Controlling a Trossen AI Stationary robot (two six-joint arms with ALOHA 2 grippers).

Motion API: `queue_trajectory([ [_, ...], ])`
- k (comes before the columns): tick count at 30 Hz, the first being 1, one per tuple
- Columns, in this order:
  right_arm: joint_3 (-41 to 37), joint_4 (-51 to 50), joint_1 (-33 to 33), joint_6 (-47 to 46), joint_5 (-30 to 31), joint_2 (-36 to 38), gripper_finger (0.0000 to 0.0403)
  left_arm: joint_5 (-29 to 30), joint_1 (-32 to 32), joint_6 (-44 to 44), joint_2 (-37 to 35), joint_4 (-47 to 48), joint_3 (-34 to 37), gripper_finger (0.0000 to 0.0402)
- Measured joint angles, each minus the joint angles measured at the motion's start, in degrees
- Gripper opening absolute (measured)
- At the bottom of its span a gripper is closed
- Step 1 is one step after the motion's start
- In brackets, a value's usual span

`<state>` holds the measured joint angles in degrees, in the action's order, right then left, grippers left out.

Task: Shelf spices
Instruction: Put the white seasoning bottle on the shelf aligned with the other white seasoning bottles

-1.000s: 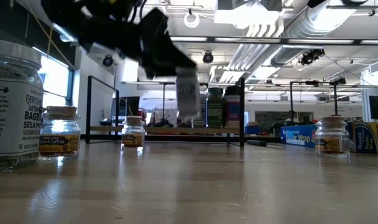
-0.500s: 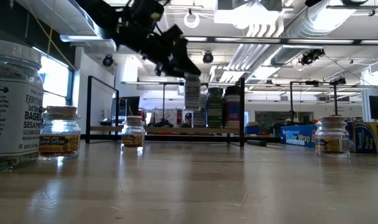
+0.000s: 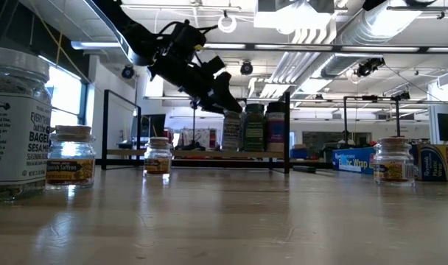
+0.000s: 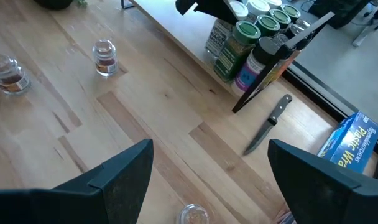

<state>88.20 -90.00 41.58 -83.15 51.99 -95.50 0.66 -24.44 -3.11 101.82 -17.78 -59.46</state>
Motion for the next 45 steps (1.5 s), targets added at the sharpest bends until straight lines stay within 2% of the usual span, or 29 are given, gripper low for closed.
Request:
queue_trajectory([
  [5, 0.0, 0.0, 0.0, -0.5, -0.1, 0.0, 0.0312, -0.4, -0.3, 0.5, 0.9, -1.2, -0.1, 0.0218],
  [15, 0.0, 0.0, 0.0, -1.0, 0.0, 0.0, 0.0312, -1.8, -1.2, 0.2, 1.0, -2.0, 0.1, 0.0269],
  [26, 0.0, 0.0, 0.0, -1.4, 0.6, 0.0, 0.0312, -1.6, -1.2, -0.6, -4.5, -0.1, 0.1, 0.0273],
  [30, 0.0, 0.0, 0.0, -3.6, 6.3, 0.0, 0.0312, -1.5, -0.5, -2.3, -7.7, 4.6, 0.1, 0.0273],
  [34, 0.0, 0.0, 0.0, -3.3, 10.8, 0.0, 0.0312, -1.4, 0.9, -2.3, -11.0, 6.8, 3.7, 0.0273],
  [39, 0.0, 0.0, -0.4, -0.4, 10.6, 1.6, 0.0312, 0.1, 2.9, -0.7, -10.6, 0.7, 10.5, 0.026],
  [45, 0.0, 0.0, -3.1, 7.0, 12.1, 5.6, 0.0312, 3.0, 4.0, 0.1, -6.4, -9.1, 15.0, 0.0209],
])
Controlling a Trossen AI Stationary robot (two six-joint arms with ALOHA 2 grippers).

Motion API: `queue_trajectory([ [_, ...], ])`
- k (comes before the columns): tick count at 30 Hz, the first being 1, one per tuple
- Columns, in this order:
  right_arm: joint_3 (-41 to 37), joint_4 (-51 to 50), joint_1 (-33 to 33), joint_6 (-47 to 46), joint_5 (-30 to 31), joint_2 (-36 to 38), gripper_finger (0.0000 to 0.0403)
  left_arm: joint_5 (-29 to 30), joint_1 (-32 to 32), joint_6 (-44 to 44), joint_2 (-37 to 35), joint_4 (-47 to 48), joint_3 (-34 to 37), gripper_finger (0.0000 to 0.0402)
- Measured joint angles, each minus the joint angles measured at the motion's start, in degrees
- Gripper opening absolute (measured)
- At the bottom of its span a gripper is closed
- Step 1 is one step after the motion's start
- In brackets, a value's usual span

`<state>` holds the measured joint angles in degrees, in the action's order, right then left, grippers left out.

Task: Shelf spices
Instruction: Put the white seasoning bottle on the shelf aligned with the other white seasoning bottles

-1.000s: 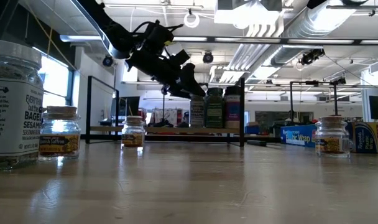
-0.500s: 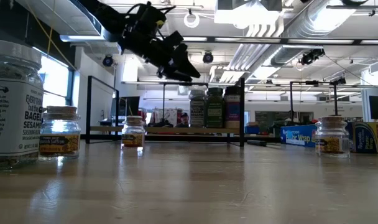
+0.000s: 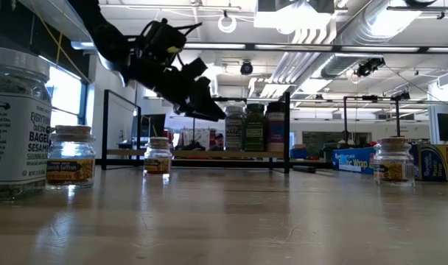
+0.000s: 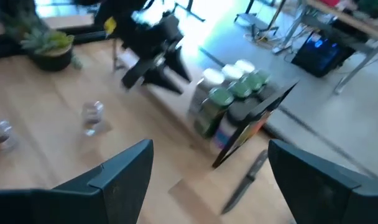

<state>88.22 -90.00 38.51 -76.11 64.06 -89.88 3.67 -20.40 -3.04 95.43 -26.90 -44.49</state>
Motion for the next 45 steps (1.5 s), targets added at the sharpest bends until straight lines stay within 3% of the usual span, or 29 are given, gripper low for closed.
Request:
queue_trajectory([
  [14, 0.0, 0.0, -8.6, 10.5, 0.3, 3.1, 0.0312, -1.4, -1.5, 2.7, 7.7, -3.7, 0.0, 0.012],
  [27, 0.0, 0.0, -9.6, 10.6, -2.0, 3.0, 0.0312, -3.4, -1.9, 6.0, 15.5, -6.9, -5.1, 0.0113],
  [45, 0.0, 0.0, -9.6, 10.6, -2.0, 3.0, 0.0312, -1.0, -2.9, 7.2, 14.5, -2.7, -5.7, 0.0113],
])
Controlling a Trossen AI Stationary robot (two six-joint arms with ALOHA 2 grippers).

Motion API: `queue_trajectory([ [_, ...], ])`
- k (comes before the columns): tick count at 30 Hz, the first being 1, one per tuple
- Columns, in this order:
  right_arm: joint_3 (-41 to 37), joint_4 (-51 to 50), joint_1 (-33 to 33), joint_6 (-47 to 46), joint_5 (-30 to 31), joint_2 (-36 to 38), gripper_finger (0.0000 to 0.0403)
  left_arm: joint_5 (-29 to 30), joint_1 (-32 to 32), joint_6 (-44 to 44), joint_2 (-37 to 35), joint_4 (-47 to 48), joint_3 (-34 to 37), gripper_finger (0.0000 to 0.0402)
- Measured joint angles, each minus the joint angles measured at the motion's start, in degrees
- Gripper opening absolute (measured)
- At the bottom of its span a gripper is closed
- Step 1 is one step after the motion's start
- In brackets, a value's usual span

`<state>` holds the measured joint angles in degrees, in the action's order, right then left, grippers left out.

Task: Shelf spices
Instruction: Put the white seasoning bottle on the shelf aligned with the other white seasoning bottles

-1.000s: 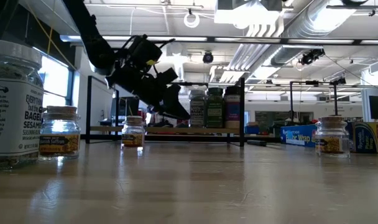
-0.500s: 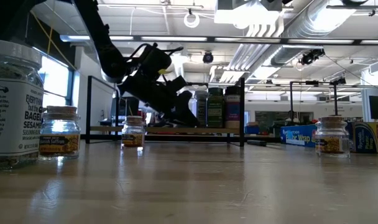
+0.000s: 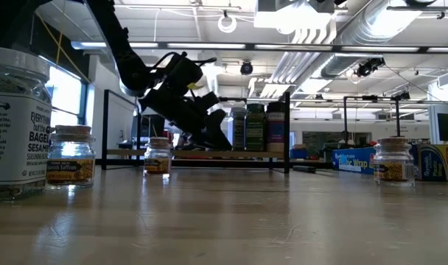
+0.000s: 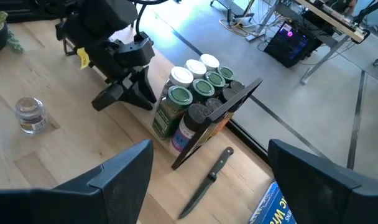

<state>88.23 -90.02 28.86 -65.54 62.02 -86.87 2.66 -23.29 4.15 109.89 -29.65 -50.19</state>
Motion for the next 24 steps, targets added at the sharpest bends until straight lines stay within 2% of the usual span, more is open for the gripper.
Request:
queue_trajectory([
  [3, 0.0, 0.0, 0.0, 0.0, -0.3, 0.0, 0.0312, -1.6, 0.8, 0.8, -1.6, 3.5, 0.0, 0.0113],
  [7, 0.0, 0.0, 0.0, 0.7, -0.7, 0.0, 0.0312, -4.6, 2.5, -1.2, -1.7, 1.7, 0.1, 0.0108],
  [15, 0.0, 0.0, 0.0, 1.5, -0.6, 0.0, 0.0312, 2.1, 2.1, -2.4, -1.5, -1.1, 0.1, 0.0072],
  [24, 0.0, 0.0, 0.0, 1.5, -0.9, 0.0, 0.0312, -5.0, 0.8, -3.9, -1.5, -4.7, 0.1, 0.0045],
])
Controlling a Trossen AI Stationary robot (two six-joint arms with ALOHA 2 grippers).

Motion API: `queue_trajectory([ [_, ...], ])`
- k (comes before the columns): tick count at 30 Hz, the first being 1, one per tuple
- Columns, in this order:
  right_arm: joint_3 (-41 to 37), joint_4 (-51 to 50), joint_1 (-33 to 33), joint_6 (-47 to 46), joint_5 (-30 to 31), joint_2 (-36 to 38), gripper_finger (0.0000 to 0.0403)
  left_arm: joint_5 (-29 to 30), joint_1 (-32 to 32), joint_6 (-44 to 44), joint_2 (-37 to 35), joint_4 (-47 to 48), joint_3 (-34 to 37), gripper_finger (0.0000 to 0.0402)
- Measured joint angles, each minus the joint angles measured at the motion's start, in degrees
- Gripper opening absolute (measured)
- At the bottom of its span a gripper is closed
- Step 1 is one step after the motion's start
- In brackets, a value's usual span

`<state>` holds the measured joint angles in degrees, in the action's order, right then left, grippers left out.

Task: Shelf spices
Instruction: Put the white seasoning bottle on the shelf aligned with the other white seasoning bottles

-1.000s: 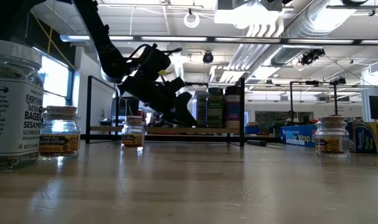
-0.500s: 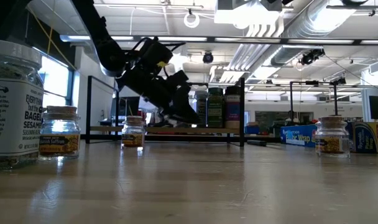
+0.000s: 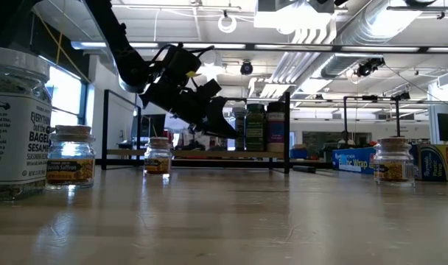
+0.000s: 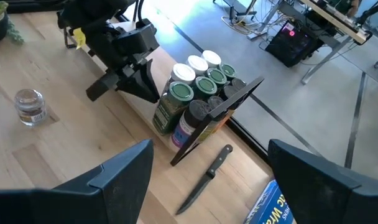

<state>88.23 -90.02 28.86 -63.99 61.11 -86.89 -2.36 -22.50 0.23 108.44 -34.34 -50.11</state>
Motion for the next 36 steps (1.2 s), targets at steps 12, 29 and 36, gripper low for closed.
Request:
queue_trajectory([
  [12, 0.0, 0.0, 0.0, 1.0, -0.1, 0.0, 0.0312, 1.5, 0.0, 1.6, 0.0, -3.4, 0.0, 0.0008],
  [29, 0.0, 0.0, 0.0, 1.0, -1.3, 0.0, 0.0312, 4.2, -1.0, 1.7, 0.0, -3.3, 0.0, 0.0007],
  [36, 0.0, 0.0, 0.0, 1.4, -4.6, 0.0, 0.0312, 4.4, -0.8, 1.3, -4.0, 9.1, 0.0, 0.0007],
])
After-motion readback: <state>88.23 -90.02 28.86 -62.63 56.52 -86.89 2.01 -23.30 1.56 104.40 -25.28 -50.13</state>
